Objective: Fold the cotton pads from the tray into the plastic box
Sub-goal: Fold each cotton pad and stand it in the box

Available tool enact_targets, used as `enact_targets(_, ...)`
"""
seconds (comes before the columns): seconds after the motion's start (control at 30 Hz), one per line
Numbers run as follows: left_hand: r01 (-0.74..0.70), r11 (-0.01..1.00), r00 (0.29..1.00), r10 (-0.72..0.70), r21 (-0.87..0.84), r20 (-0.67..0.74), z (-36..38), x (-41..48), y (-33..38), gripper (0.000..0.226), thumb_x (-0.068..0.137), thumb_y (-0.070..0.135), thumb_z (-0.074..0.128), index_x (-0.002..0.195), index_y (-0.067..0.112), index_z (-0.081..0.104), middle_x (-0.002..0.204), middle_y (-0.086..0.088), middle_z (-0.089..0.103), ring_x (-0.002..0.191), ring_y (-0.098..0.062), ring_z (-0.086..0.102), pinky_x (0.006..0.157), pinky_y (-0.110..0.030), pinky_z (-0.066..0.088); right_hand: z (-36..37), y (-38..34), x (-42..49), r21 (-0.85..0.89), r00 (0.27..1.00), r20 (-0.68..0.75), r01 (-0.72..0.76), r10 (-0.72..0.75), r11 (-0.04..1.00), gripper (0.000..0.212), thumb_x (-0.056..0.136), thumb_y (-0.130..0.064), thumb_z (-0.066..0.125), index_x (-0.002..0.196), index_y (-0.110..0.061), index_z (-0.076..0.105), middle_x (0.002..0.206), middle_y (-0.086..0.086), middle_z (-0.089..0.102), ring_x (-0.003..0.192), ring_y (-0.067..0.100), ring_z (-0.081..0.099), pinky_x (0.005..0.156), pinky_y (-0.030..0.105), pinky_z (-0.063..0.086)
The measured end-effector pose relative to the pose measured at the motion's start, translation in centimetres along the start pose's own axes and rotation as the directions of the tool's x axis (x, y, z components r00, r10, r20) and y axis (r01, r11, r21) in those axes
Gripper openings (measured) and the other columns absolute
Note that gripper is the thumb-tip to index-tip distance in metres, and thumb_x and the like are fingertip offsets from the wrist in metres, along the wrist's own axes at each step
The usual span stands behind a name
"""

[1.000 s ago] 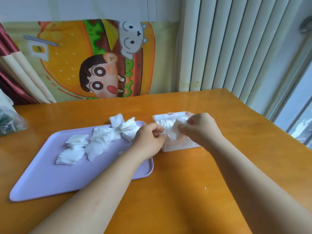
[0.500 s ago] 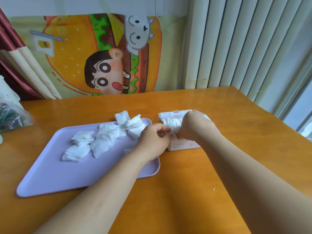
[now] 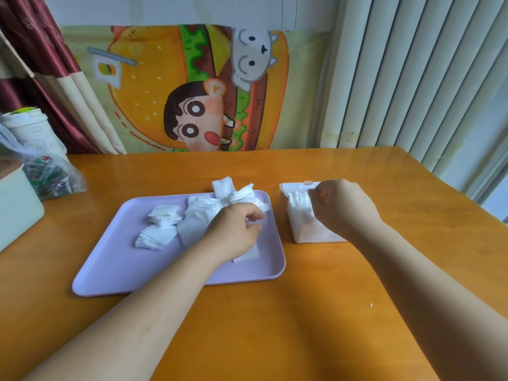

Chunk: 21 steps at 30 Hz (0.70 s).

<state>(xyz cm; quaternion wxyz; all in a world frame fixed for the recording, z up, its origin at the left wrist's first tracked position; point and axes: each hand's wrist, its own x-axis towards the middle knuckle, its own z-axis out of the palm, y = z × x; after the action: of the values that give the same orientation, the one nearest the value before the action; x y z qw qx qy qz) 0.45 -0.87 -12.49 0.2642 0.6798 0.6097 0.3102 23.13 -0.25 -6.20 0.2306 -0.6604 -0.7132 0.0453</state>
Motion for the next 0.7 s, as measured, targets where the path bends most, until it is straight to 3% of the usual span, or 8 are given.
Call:
enact_targets(0.07, 0.047, 0.990, 0.996, -0.056, 0.134, 0.071, -1.8, -0.8, -1.5, 0.030, 0.093, 0.028, 0.074, 0.122, 0.032, 0.068, 0.119, 0.011, 0.065, 0.099, -0.011, 0.065, 0.092, -0.034, 0.057, 0.2, -0.8, -1.7, 0.206, 0.983, -0.151, 0.133, -0.103, 0.969, 0.039, 0.105, -0.031, 0.055, 0.068, -0.022, 0.061, 0.059, -0.010, 0.057, 0.055, 0.008, 0.054, 0.051, 0.021, 0.038)
enact_targets(0.17, 0.101, 0.988, 0.983, -0.117, 0.115, 0.140, -2.6, -1.8, -2.4, 0.043, 0.089, 0.030, 0.080, 0.129, 0.027, 0.064, 0.119, 0.008, 0.062, 0.099, -0.012, 0.064, 0.090, -0.033, 0.058, 1.9, -2.8, -3.7, 0.467, 0.987, -0.026, 0.150, -0.156, 0.872, 0.043, 0.103, -0.026, 0.057, 0.062, -0.013, 0.058, 0.053, 0.002, 0.057, 0.048, 0.012, 0.048, 0.048, 0.027, 0.034)
enact_targets(0.27, 0.157, 0.987, 0.967, -0.158, 0.017, 0.199, -2.3, -2.0, -2.2, 0.037, 0.090, 0.026, 0.079, 0.124, 0.025, 0.065, 0.109, 0.007, 0.061, 0.093, -0.014, 0.063, 0.087, -0.037, 0.058, 4.0, -3.2, -5.1, 0.537, 0.984, 0.117, 0.053, -0.136, 0.842, 0.036, 0.103, -0.022, 0.058, 0.070, -0.011, 0.069, 0.060, -0.003, 0.068, 0.050, 0.010, 0.054, 0.050, 0.025, 0.041)
enact_targets(0.33, 0.187, 0.982, 0.955, -0.186, 0.020, 0.229, -2.5, -2.0, -2.0, 0.027, 0.090, 0.027, 0.077, 0.115, 0.026, 0.067, 0.099, 0.006, 0.061, 0.085, -0.013, 0.061, 0.077, -0.032, 0.055, 4.9, -3.1, -5.6, 0.562, 0.979, 0.178, -0.021, -0.096, 0.827, 0.026, 0.102, -0.018, 0.060, 0.081, -0.013, 0.075, 0.069, -0.006, 0.074, 0.056, 0.011, 0.062, 0.053, 0.032, 0.050)
enact_targets(0.43, 0.206, 0.978, 0.951, -0.200, -0.001, 0.236, -2.9, -2.2, -2.0, 0.020, 0.088, 0.025, 0.077, 0.104, 0.027, 0.066, 0.098, 0.004, 0.061, 0.082, -0.012, 0.057, 0.074, -0.028, 0.050, 5.5, -3.0, -5.6, 0.599, 0.981, 0.189, -0.084, -0.039, 0.796, 0.017, 0.099, -0.012, 0.062, 0.104, -0.016, 0.079, 0.083, -0.002, 0.078, 0.068, 0.014, 0.071, 0.070, 0.040, 0.061)
enact_targets(0.53, 0.199, 0.978, 0.962, -0.184, -0.058, 0.201, -3.2, -2.5, -2.4, 0.020, 0.089, 0.021, 0.076, 0.105, 0.028, 0.066, 0.101, 0.003, 0.058, 0.081, -0.011, 0.054, 0.072, -0.027, 0.048, 5.9, -3.6, -5.3, 0.636, 0.982, 0.188, -0.098, -0.031, 0.765, 0.023, 0.098, -0.010, 0.066, 0.118, -0.015, 0.076, 0.096, -0.004, 0.079, 0.085, 0.013, 0.075, 0.085, 0.037, 0.063)
enact_targets(0.63, 0.229, 0.921, 0.973, -0.202, -0.314, 0.115, -3.7, -2.8, -2.7, 0.028, 0.092, 0.013, 0.074, 0.112, 0.031, 0.067, 0.107, 0.001, 0.062, 0.083, -0.011, 0.058, 0.072, -0.024, 0.049, 6.6, -4.9, -5.0, 0.669, 0.971, 0.229, -0.111, -0.062, 0.735, 0.034, 0.094, -0.008, 0.071, 0.127, -0.014, 0.071, 0.112, -0.005, 0.075, 0.105, 0.004, 0.071, 0.089, 0.020, 0.056)
enact_targets(0.7, 0.212, 0.799, 0.976, -0.197, -0.562, 0.088, -3.9, -3.0, -2.9, 0.037, 0.093, 0.004, 0.071, 0.119, 0.031, 0.069, 0.108, 0.000, 0.065, 0.080, -0.012, 0.060, 0.069, -0.026, 0.049, 7.2, -5.4, -4.5, 0.741, 0.941, 0.334, -0.226, -0.055, 0.632, 0.041, 0.091, -0.010, 0.079, 0.130, -0.012, 0.068, 0.116, -0.001, 0.075, 0.109, 0.009, 0.073, 0.091, 0.022, 0.056)
